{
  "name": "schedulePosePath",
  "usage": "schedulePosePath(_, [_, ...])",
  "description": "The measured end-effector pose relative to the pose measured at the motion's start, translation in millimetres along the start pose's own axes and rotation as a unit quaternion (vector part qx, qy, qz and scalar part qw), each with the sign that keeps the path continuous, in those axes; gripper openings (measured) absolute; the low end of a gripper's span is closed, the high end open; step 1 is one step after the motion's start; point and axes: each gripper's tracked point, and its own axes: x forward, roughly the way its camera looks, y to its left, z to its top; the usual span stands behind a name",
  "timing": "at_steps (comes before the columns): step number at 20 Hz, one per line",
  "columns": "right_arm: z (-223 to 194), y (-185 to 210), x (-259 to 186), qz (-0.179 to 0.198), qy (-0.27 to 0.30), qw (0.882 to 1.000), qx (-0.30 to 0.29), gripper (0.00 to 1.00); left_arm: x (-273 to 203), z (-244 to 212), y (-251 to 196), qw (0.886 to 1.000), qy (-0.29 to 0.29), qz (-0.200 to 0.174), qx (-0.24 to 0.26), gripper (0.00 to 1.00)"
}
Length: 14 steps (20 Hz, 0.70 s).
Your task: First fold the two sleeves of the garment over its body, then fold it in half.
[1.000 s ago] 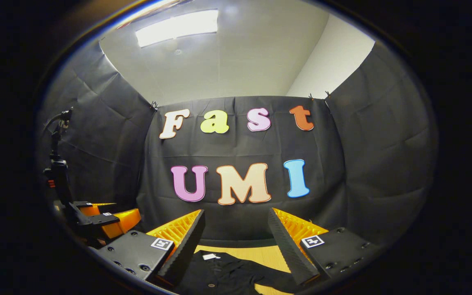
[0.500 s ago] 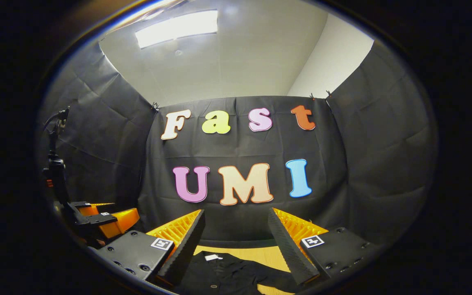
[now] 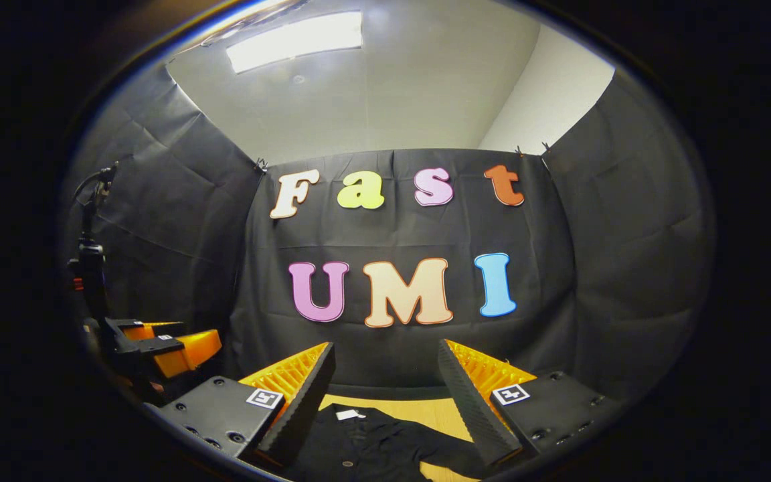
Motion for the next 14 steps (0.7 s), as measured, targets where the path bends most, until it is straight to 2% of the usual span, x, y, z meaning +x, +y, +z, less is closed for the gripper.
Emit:
schedulePosePath(2, [-4.9, -10.1, 3.4, -0.005, 0.005, 1.0, -0.006, 0.94, -0.1, -1.8, -0.4, 1.0, 0.003, 0.003, 0.001, 0.92])
schedulePosePath(5, [-9.1, -30.7, 8.4, -0.018, 0.011, 1.0, -0.017, 0.97, 0.5, -2.8, -3.3, 1.0, 0.005, 0.007, 0.003, 0.92])
schedulePosePath(7, [-13.1, -47.5, 12.1, -0.028, 0.016, 0.999, -0.024, 0.95, 0.8, -2.1, -7.5, 1.0, 0.006, 0.009, 0.006, 0.92])
schedulePosePath(14, [-35.6, -119.2, 19.2, -0.069, 0.045, 0.995, -0.059, 0.98, -0.9, -4.2, -21.1, 1.0, 0.011, 0.019, 0.015, 0.92])
